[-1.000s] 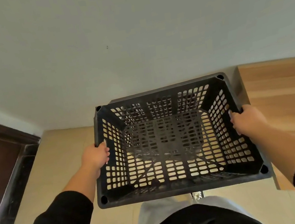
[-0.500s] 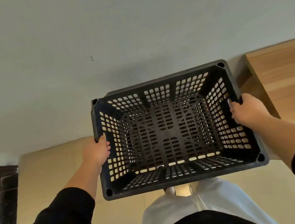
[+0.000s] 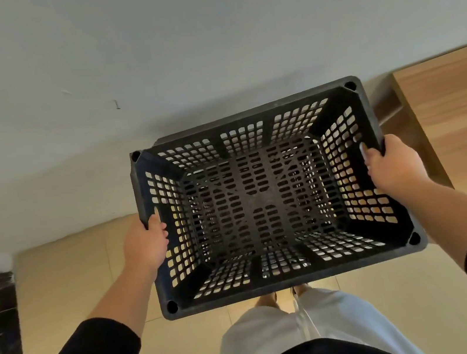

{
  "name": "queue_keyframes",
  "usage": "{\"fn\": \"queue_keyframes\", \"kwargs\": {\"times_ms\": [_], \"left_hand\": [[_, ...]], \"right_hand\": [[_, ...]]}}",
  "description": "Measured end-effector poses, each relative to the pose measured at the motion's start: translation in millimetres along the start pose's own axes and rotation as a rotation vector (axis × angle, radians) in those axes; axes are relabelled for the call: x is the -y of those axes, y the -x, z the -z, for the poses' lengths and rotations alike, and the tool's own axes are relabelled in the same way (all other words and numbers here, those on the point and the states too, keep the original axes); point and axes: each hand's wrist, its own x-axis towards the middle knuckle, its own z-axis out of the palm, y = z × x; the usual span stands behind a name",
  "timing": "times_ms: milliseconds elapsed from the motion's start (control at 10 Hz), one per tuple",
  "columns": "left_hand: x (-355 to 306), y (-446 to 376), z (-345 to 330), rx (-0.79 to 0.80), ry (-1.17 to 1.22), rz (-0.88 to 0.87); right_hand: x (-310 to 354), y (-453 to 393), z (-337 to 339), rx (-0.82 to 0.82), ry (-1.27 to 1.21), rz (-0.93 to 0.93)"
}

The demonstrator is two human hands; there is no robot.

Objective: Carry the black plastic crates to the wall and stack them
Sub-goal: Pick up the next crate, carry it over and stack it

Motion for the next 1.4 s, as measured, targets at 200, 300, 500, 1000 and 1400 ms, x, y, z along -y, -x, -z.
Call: {"fn": "queue_keyframes", "kwargs": {"times_ms": [200,300,500,1000,1400], "left_hand": [[-12.4,-13.6,-0.1,-0.024,-0.057,0.008],[-10.9,-15.0,1.0,-0.013,-0.072,0.006],[-15.8,-16.1,6.9,0.025,-0.098,0.008],[-0.4,-6.5,12.0,0.070,-0.092,0.021],[11.1,-3.1,8.8,0.080,-0.021,0.055]], "right_hand": [[19.5,-4.6,-4.0,0.022,0.066,0.012],[21.8,-5.4,-3.6,0.048,0.125,0.005],[25.3,-3.5,-6.1,0.090,0.178,-0.041],[19.4,-2.4,-15.6,0.023,0.322,0.014],[20.3,-10.5,-14.6,0.055,0.308,-0.015]]}}
